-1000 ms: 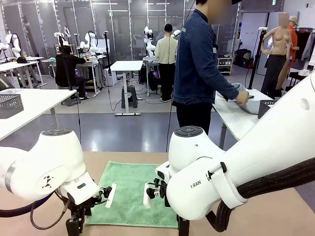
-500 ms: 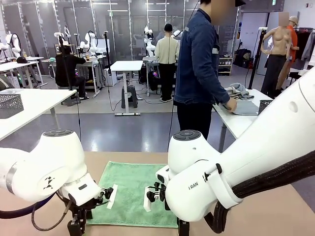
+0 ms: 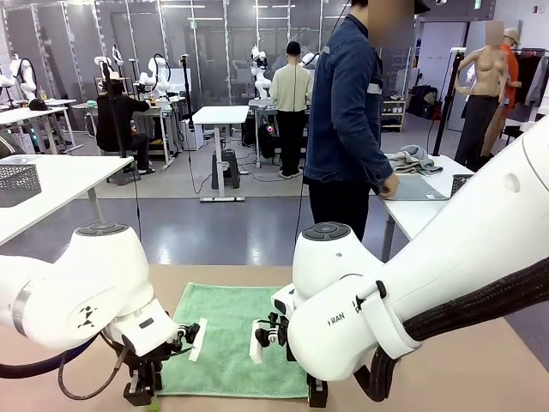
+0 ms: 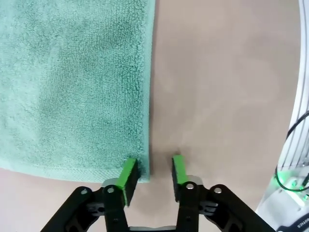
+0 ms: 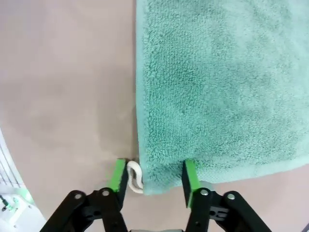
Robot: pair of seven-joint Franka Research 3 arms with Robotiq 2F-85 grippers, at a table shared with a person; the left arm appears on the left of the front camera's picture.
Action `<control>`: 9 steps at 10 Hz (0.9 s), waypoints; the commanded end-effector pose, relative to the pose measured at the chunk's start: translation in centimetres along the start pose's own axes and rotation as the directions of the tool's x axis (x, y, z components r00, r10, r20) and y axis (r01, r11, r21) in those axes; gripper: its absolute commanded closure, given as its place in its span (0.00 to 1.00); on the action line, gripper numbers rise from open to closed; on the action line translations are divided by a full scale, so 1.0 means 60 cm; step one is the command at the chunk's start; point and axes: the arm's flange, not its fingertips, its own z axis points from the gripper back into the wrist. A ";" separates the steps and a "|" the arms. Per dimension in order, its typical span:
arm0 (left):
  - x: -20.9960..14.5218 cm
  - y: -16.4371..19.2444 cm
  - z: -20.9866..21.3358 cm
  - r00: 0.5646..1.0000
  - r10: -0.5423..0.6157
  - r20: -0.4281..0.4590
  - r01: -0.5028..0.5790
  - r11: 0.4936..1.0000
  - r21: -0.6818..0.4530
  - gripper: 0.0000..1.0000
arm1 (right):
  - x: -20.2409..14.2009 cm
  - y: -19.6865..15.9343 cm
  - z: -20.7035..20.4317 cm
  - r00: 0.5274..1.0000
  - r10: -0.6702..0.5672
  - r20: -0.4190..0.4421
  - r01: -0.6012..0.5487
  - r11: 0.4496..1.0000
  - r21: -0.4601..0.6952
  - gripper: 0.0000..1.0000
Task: Fold the towels and place them in the basket.
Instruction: When a person lays out a Towel with hook on the table, fold it in half twice.
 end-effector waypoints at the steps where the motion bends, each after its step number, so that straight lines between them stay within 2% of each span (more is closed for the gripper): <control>1: -0.013 -0.025 -0.023 1.000 0.014 0.015 -0.014 1.000 -0.005 1.00 | 0.002 0.007 -0.014 1.000 -0.021 -0.019 0.021 1.000 -0.001 1.00; 2: -0.012 -0.025 -0.023 1.000 0.012 0.018 -0.012 1.000 -0.002 1.00 | 0.000 0.007 -0.014 1.000 -0.021 -0.020 0.021 1.000 -0.001 0.96; 3: -0.012 -0.026 -0.021 1.000 0.012 0.018 -0.012 1.000 0.003 1.00 | -0.002 0.007 -0.013 1.000 -0.022 -0.019 0.022 1.000 0.000 1.00; 7: -0.016 -0.030 -0.001 0.999 0.015 0.031 -0.015 1.000 0.025 1.00 | -0.004 0.004 -0.008 1.000 -0.018 -0.007 0.018 1.000 0.004 1.00; 9: -0.021 -0.047 0.051 0.998 0.011 0.067 -0.015 0.998 0.064 1.00 | -0.007 0.009 0.031 1.000 -0.002 0.016 0.002 1.000 -0.015 1.00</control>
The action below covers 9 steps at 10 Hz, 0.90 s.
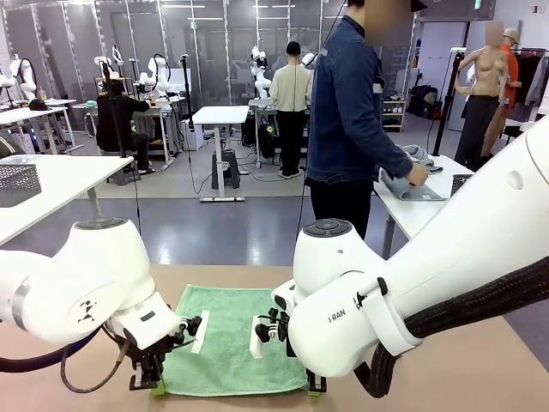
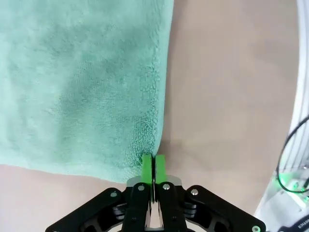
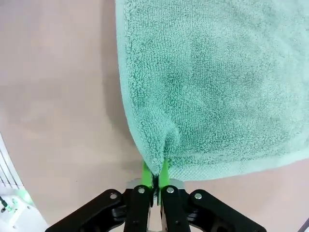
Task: Fold the towels and place them in the basket.
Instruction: When a person lays out a Towel with hook on the table, fold it in half twice.
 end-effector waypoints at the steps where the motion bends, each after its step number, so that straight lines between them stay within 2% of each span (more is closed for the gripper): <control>1: -0.028 -0.067 0.058 0.999 0.018 0.043 -0.018 1.000 0.004 1.00 | -0.004 0.020 0.046 1.000 0.019 0.002 -0.019 1.000 0.001 1.00; 4: -0.019 -0.098 0.130 0.999 -0.024 0.046 0.024 1.000 -0.003 1.00 | -0.005 0.034 0.129 1.000 0.004 0.022 -0.004 1.000 -0.006 1.00; 5: -0.016 -0.095 0.146 0.997 -0.037 0.061 0.036 0.999 0.016 1.00 | -0.002 0.037 0.160 0.999 0.007 0.034 -0.005 0.999 -0.052 1.00; 7: -0.010 -0.063 0.166 0.995 -0.028 0.101 0.020 0.997 0.078 1.00 | 0.008 0.002 0.196 0.996 -0.008 0.083 0.017 0.995 -0.100 1.00; 9: -0.006 -0.004 0.171 0.994 -0.005 0.111 -0.008 0.993 0.120 1.00 | 0.020 -0.056 0.197 0.996 -0.014 0.085 0.024 0.991 -0.128 1.00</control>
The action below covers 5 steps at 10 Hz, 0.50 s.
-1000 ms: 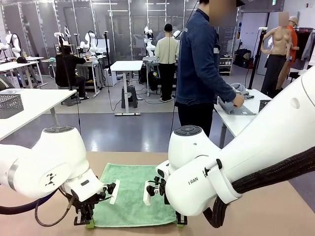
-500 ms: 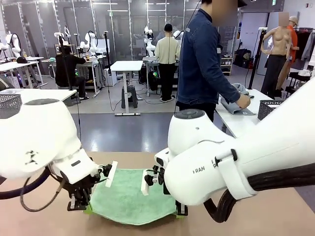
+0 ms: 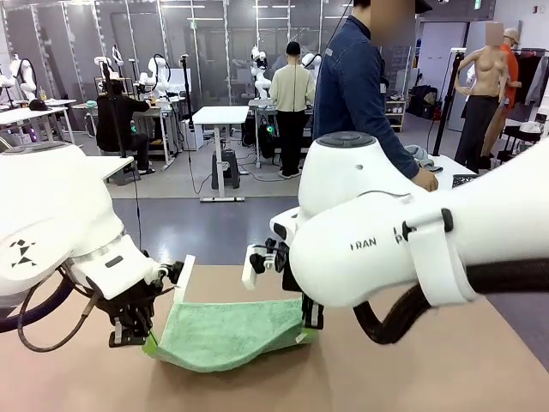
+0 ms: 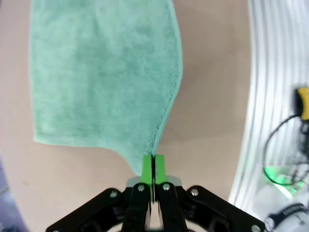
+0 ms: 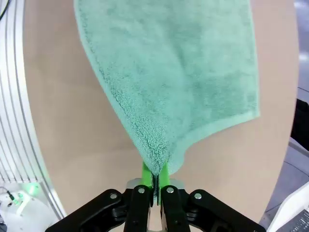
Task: Fold the towels and place them in the basket.
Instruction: When a person lays out a Towel with hook on the table, fold it in half twice.
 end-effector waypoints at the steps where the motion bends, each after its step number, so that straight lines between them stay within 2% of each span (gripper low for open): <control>1: -0.003 0.060 -0.021 1.000 0.003 0.000 -0.003 0.999 0.048 1.00 | 0.018 -0.062 -0.034 1.000 0.009 -0.016 -0.009 1.000 0.017 1.00; 3: 0.010 0.119 -0.020 1.000 -0.010 0.006 0.009 0.999 0.046 1.00 | 0.035 -0.111 -0.049 0.998 0.001 -0.058 0.002 0.998 0.057 1.00; 5: 0.015 0.187 -0.038 0.999 0.009 -0.043 -0.008 1.000 0.028 1.00 | 0.044 -0.164 -0.076 0.997 0.011 -0.072 -0.003 0.993 0.117 1.00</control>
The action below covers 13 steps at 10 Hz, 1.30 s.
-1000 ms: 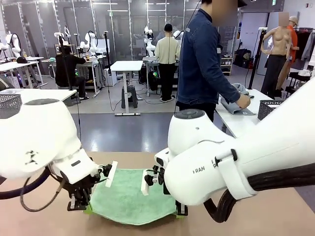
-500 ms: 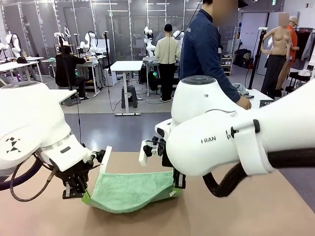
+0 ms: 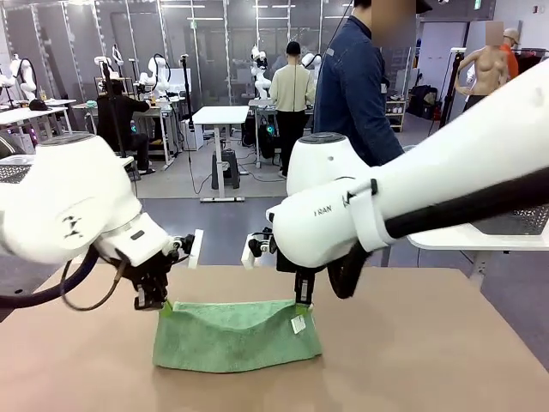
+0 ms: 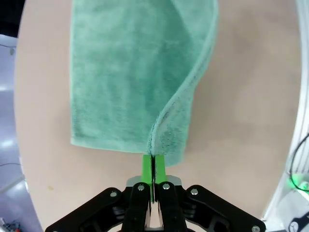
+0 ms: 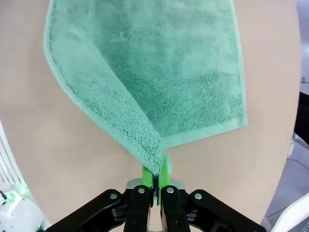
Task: Fold the towels and place them in the basket.
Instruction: When a person lays out a Towel with hook on the table, fold it in half twice.
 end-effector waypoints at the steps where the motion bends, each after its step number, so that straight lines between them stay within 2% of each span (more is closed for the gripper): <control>1: 0.014 0.071 -0.026 0.998 -0.001 -0.064 -0.001 0.999 -0.033 1.00 | 0.017 -0.056 -0.012 0.999 0.040 -0.034 -0.038 0.998 0.057 1.00; 4: 0.017 0.145 -0.081 0.992 0.041 -0.120 -0.054 0.993 -0.106 1.00 | 0.020 -0.130 -0.043 1.000 0.018 -0.025 -0.015 0.993 0.115 1.00; 8: 0.007 0.177 -0.110 0.984 0.079 -0.161 -0.096 0.991 -0.096 1.00 | 0.019 -0.172 -0.094 0.999 0.030 -0.038 -0.024 0.989 0.148 1.00; 9: 0.006 0.180 -0.114 0.981 0.089 -0.171 -0.106 0.990 -0.090 0.82 | 0.020 -0.176 -0.098 0.999 0.031 -0.044 -0.024 0.989 0.149 0.78; 10: 0.005 0.182 -0.117 0.980 0.095 -0.177 -0.111 0.990 -0.085 0.61 | 0.020 -0.182 -0.102 0.998 0.016 -0.067 -0.006 0.990 0.141 0.64; 13: -0.004 0.179 -0.118 0.978 0.108 -0.176 -0.124 0.989 -0.078 0.07 | 0.027 -0.186 -0.099 0.997 -0.003 -0.078 0.011 0.995 0.100 0.16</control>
